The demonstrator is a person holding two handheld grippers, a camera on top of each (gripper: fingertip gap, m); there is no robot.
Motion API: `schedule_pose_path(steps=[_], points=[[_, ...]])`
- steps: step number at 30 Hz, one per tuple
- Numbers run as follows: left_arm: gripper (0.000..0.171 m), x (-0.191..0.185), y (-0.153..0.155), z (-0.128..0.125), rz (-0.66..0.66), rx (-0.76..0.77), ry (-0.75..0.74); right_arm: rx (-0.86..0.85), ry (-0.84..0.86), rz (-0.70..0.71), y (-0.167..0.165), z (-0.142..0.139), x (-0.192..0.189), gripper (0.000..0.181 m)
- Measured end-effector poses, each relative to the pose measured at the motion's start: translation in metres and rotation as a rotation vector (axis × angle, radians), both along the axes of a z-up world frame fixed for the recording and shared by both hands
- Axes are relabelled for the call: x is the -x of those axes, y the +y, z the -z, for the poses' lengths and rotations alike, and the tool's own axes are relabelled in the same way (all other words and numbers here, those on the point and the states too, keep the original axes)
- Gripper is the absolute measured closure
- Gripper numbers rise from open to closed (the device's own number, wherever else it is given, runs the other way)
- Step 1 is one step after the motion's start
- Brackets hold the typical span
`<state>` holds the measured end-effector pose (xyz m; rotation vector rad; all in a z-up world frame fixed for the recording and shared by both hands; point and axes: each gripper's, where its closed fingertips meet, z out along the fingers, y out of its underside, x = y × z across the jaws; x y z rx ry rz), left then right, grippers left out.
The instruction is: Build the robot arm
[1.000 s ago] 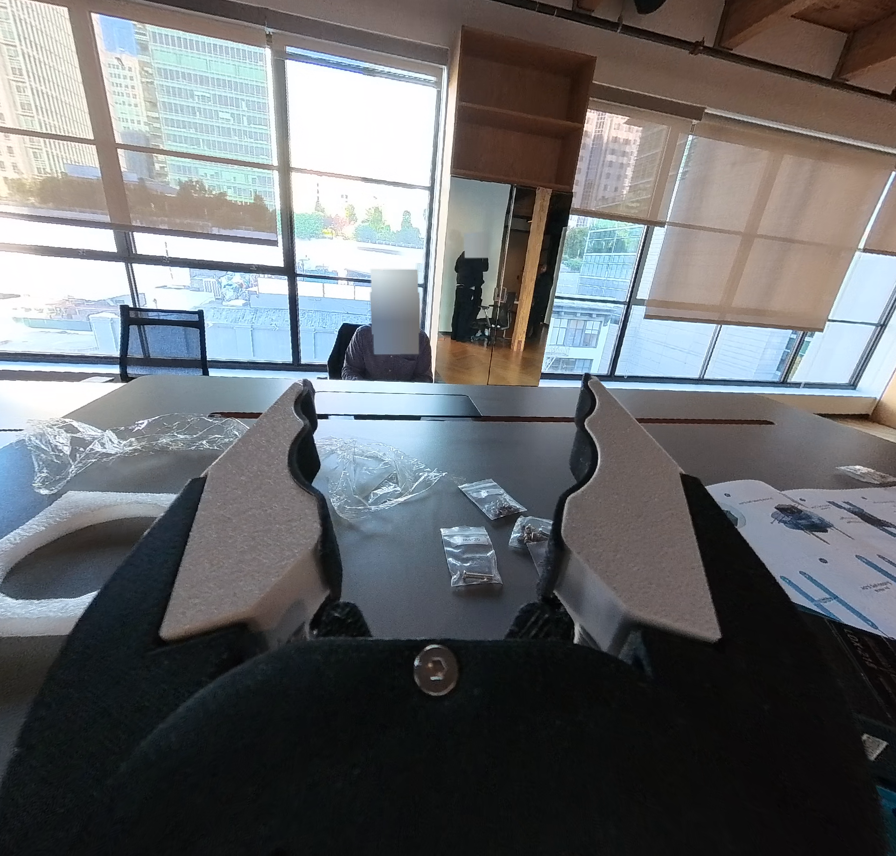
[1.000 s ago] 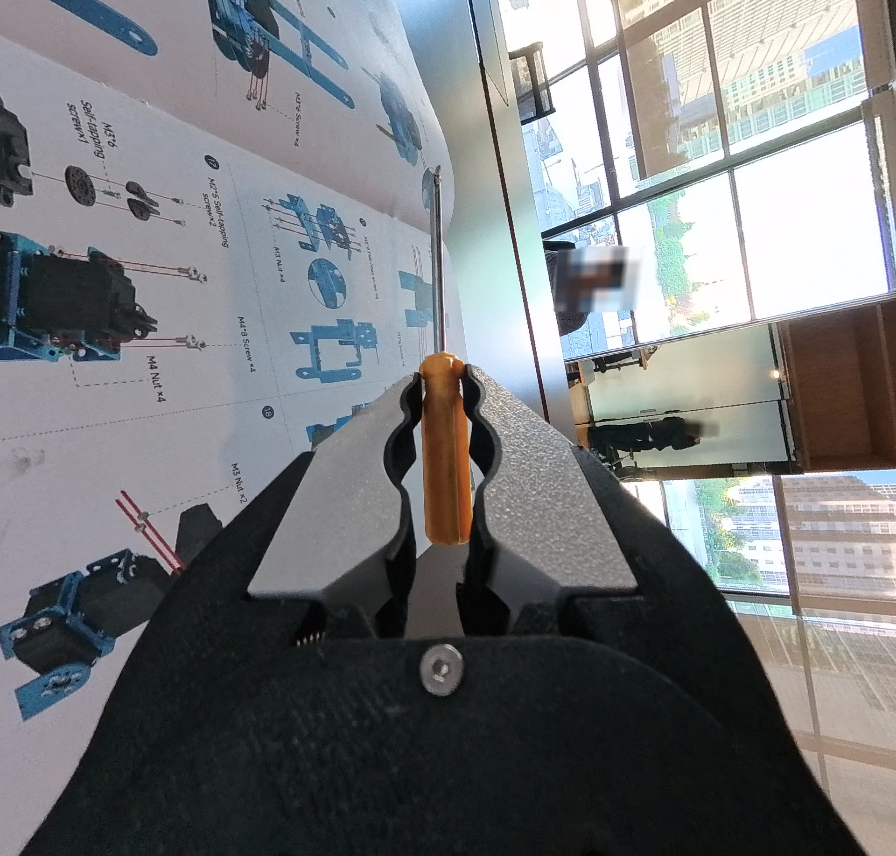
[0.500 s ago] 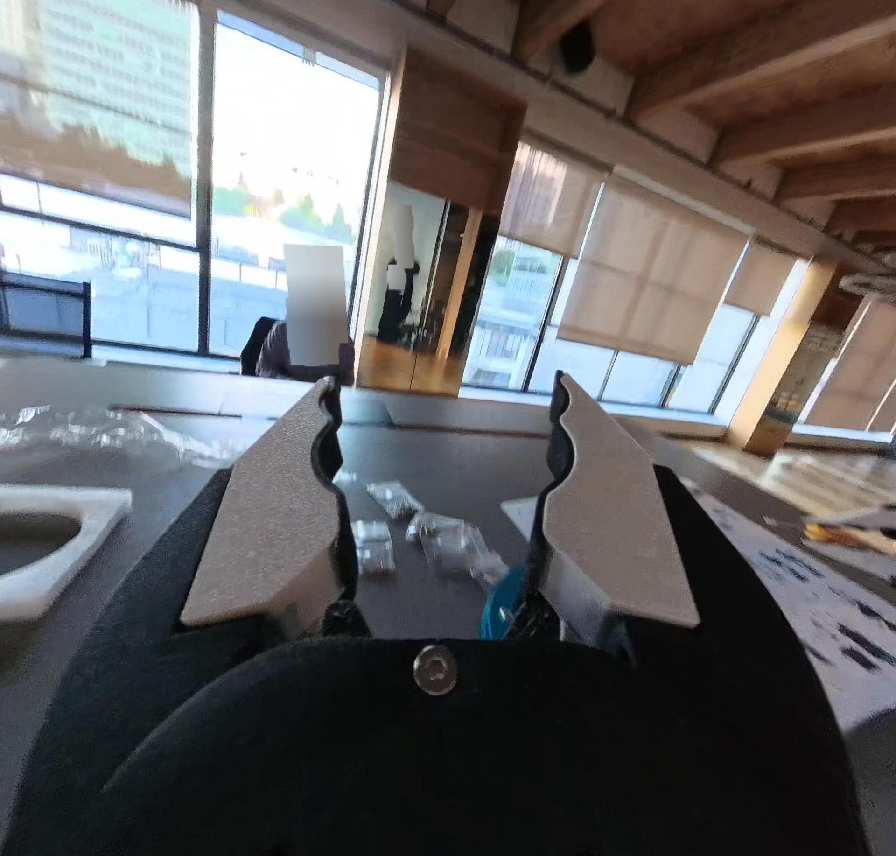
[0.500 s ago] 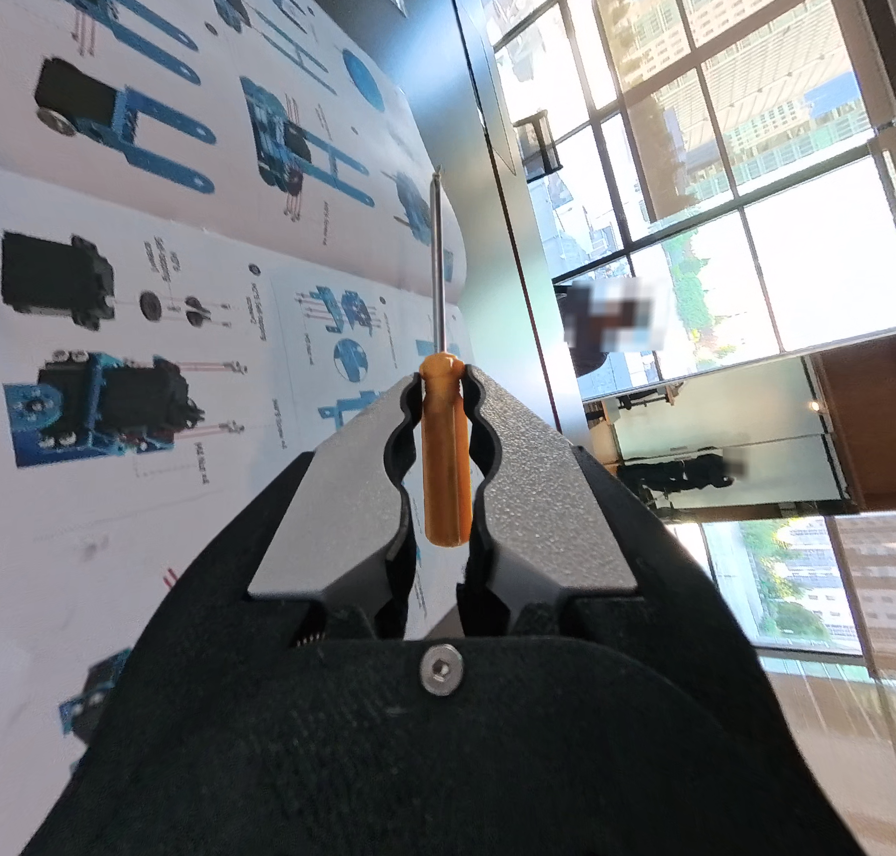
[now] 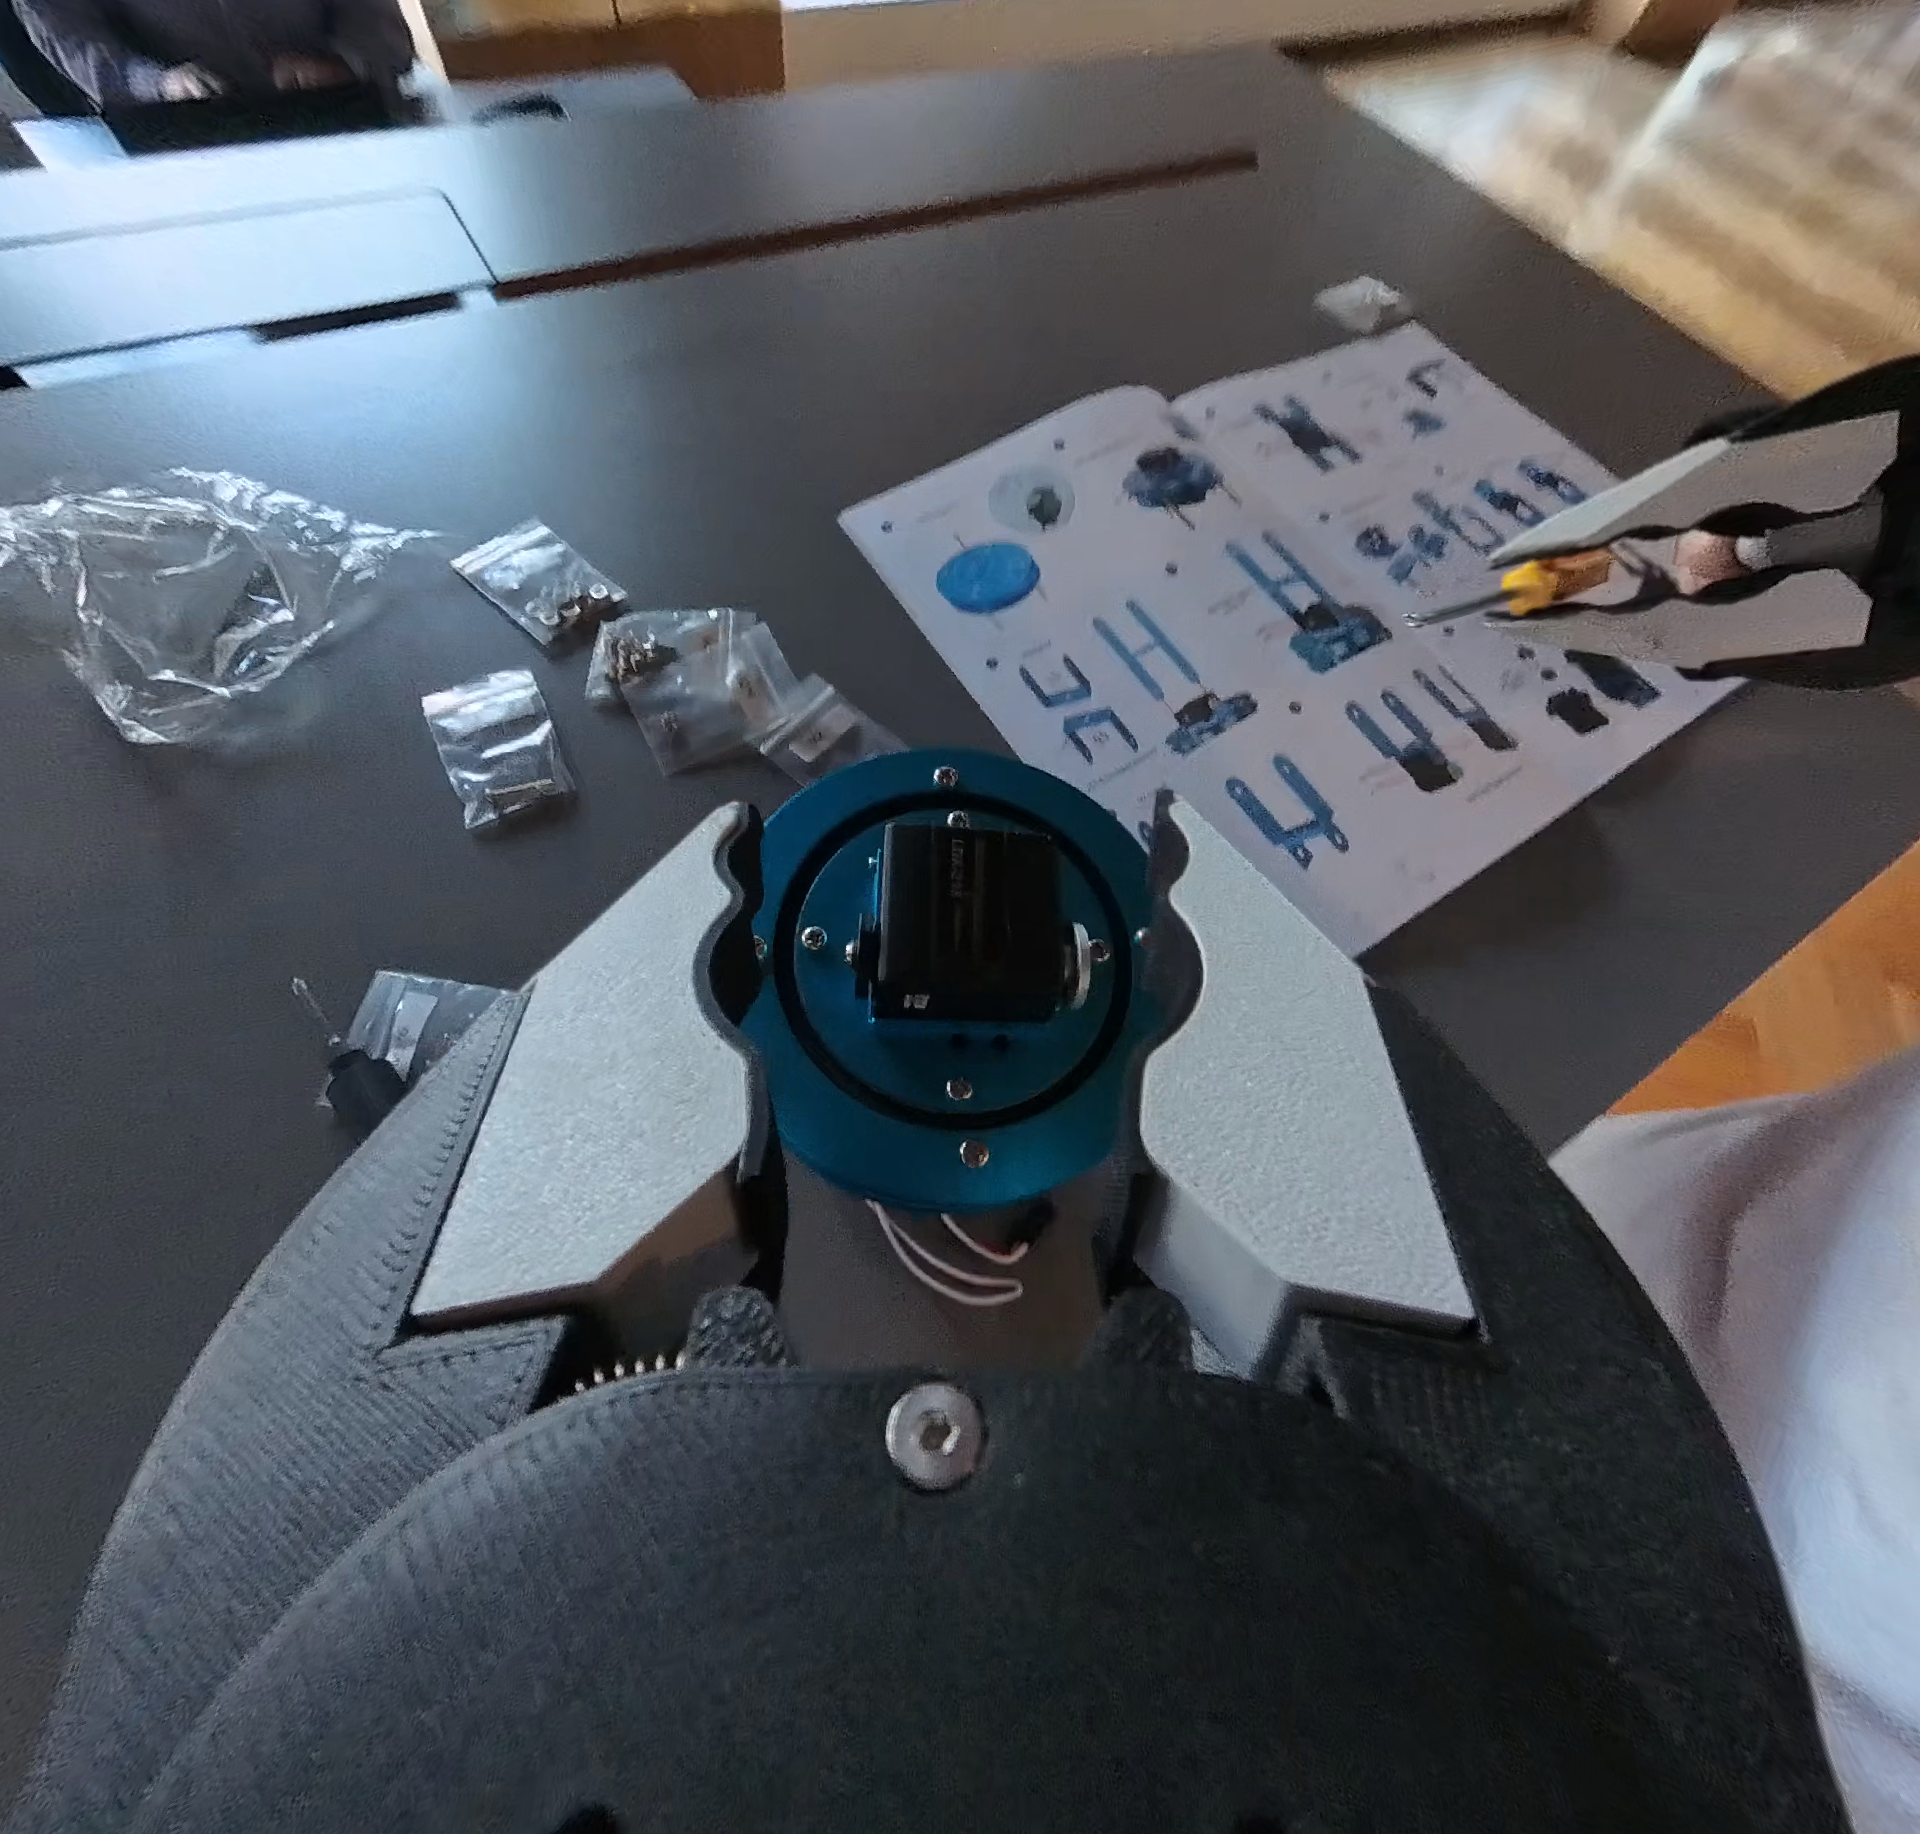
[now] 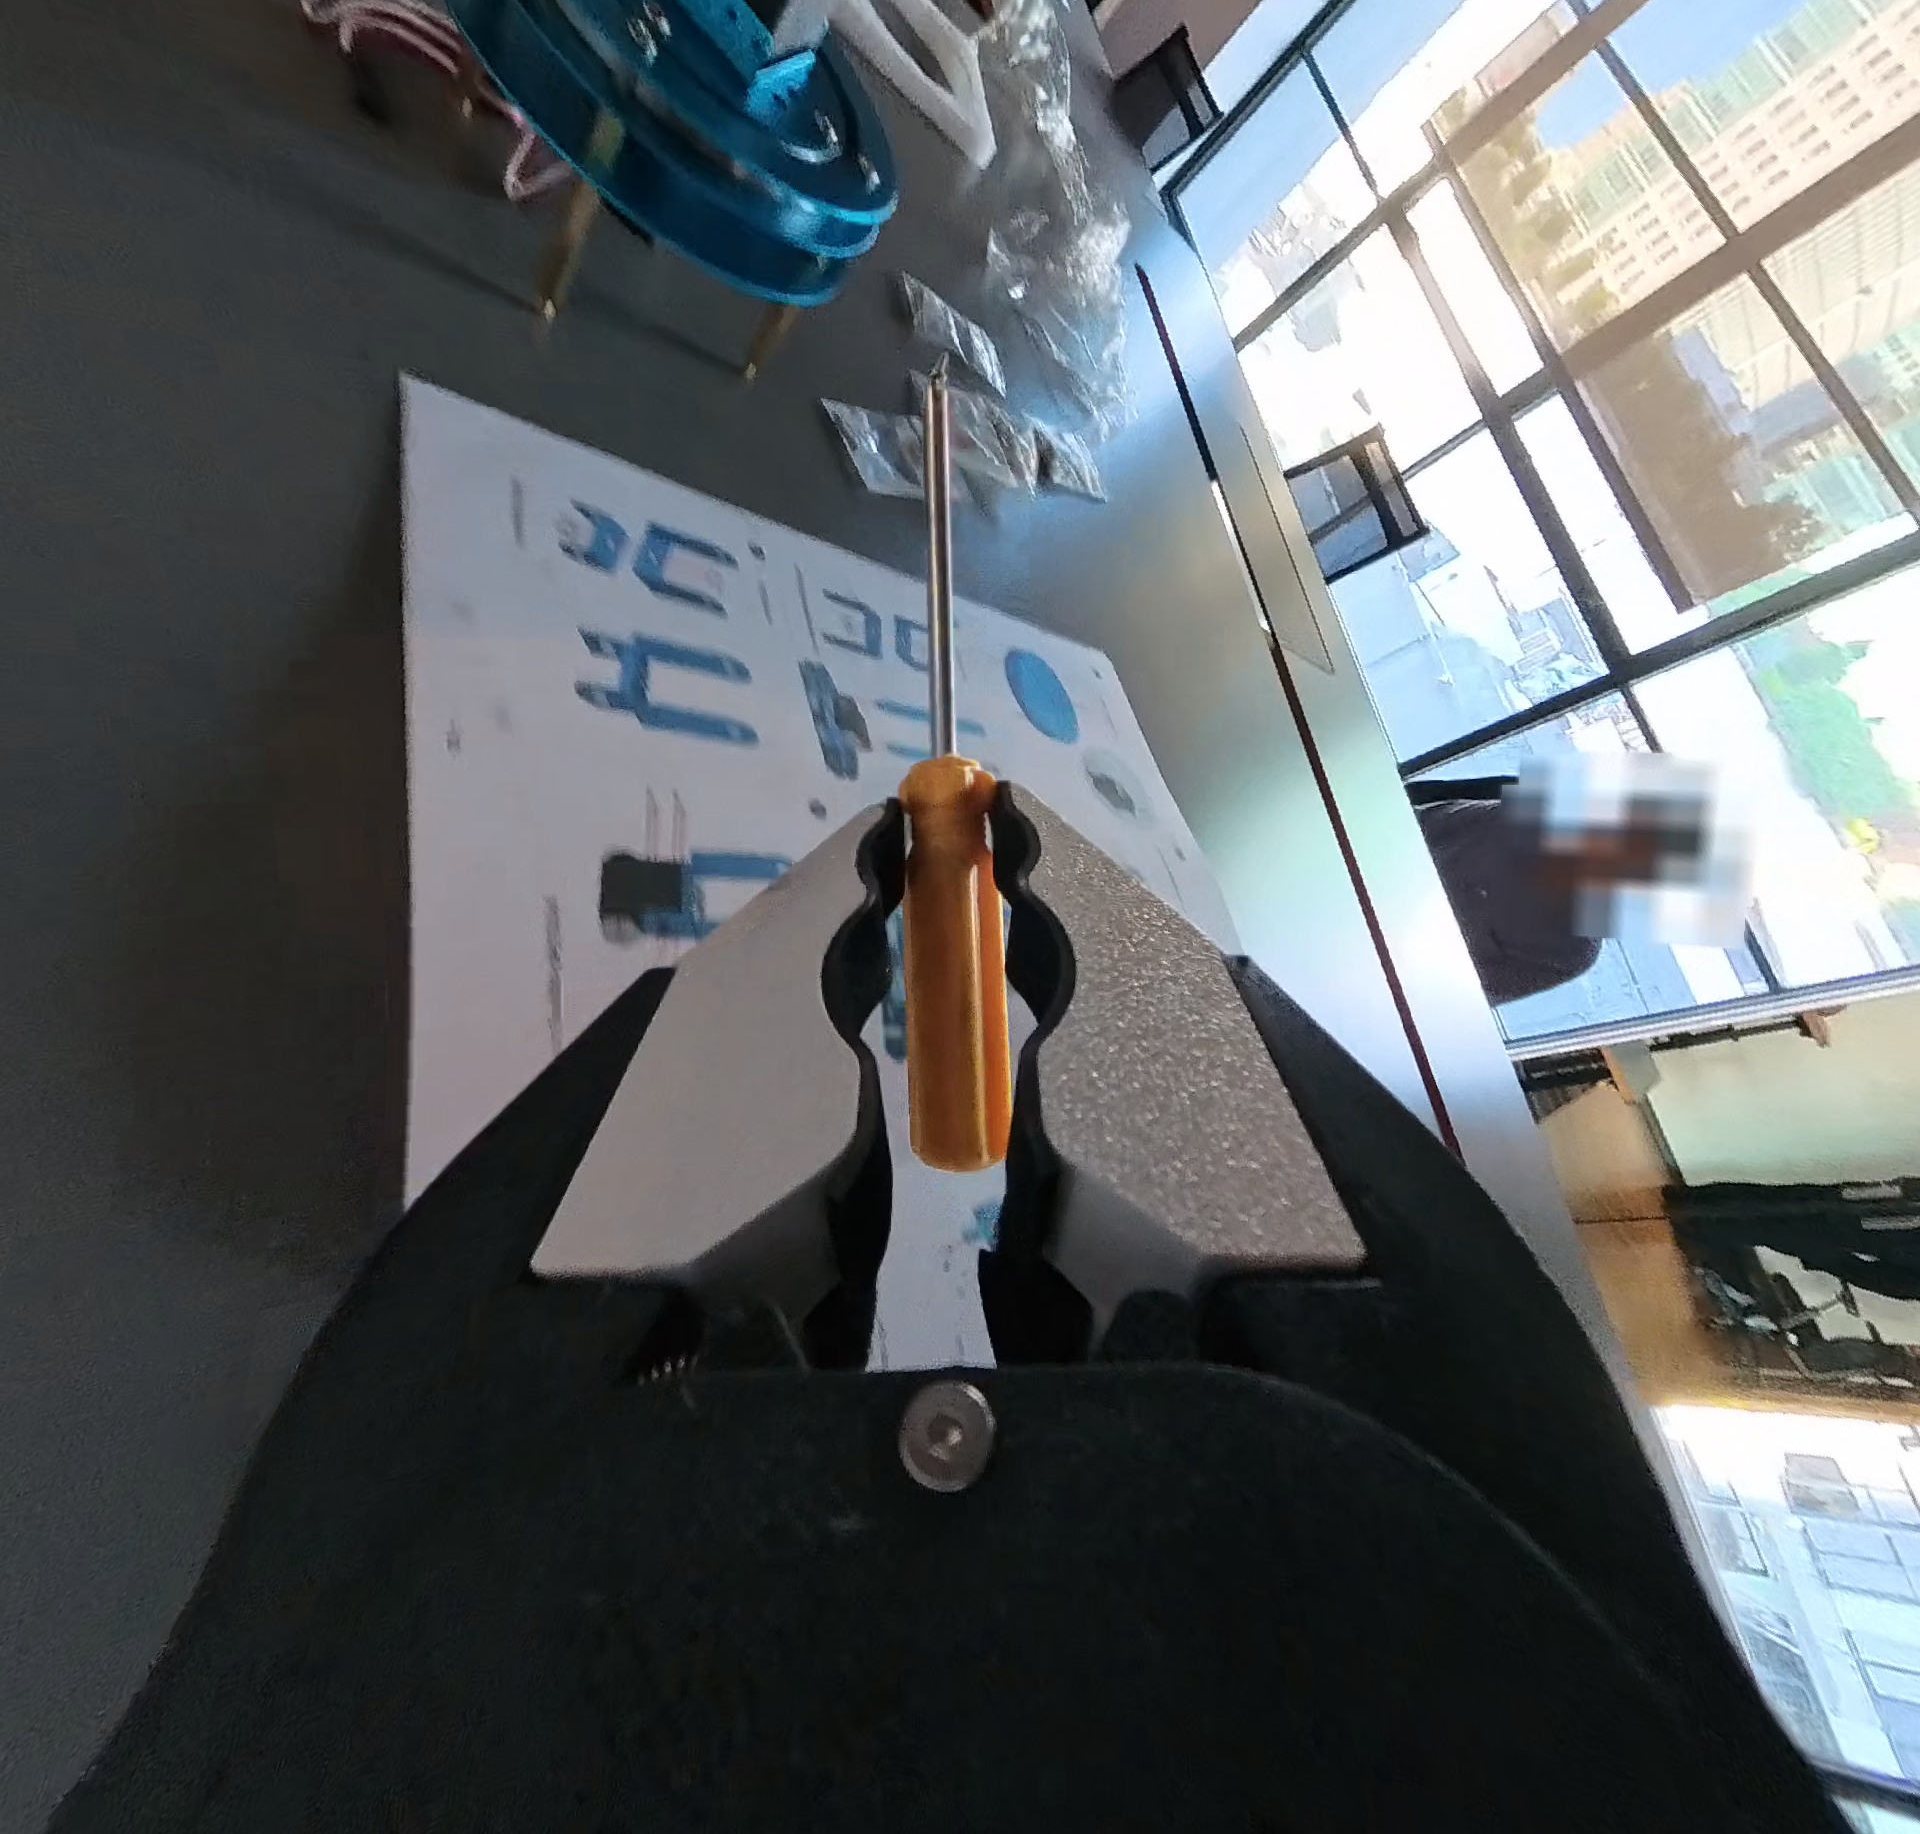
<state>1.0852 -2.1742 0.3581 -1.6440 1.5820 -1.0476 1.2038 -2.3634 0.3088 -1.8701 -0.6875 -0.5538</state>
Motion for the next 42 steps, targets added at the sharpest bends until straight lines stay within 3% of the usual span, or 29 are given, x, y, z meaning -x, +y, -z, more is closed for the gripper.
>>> schedule_pose_path(steps=[8,12,15,20,29,35,38,42], points=[[0.090,0.005,0.005,0.004,0.014,0.039,0.165,0.026,0.080,-0.015,0.032,0.005,0.047,0.166],[0.096,0.006,-0.009,0.015,0.081,0.106,0.279,0.072,0.295,-0.057,0.045,0.007,0.074,0.166],[0.095,0.004,-0.008,0.022,0.080,0.024,0.334,0.142,0.461,-0.082,0.052,0.009,0.086,0.167],[0.095,-0.002,0.000,0.025,0.049,-0.088,0.342,0.297,0.603,-0.067,0.059,0.008,0.089,0.166],[0.104,0.000,0.001,0.038,0.027,-0.046,0.404,0.422,0.729,-0.046,0.067,0.000,0.086,0.166],[0.125,0.003,-0.006,0.039,0.055,-0.016,0.412,0.470,0.827,-0.069,0.068,0.003,0.094,0.166],[0.118,0.005,-0.006,0.045,0.055,-0.005,0.430,0.505,0.910,-0.087,0.066,0.005,0.104,0.166],[0.122,0.003,-0.008,0.047,0.065,0.023,0.404,0.516,0.930,-0.072,0.067,0.009,0.106,0.166]])
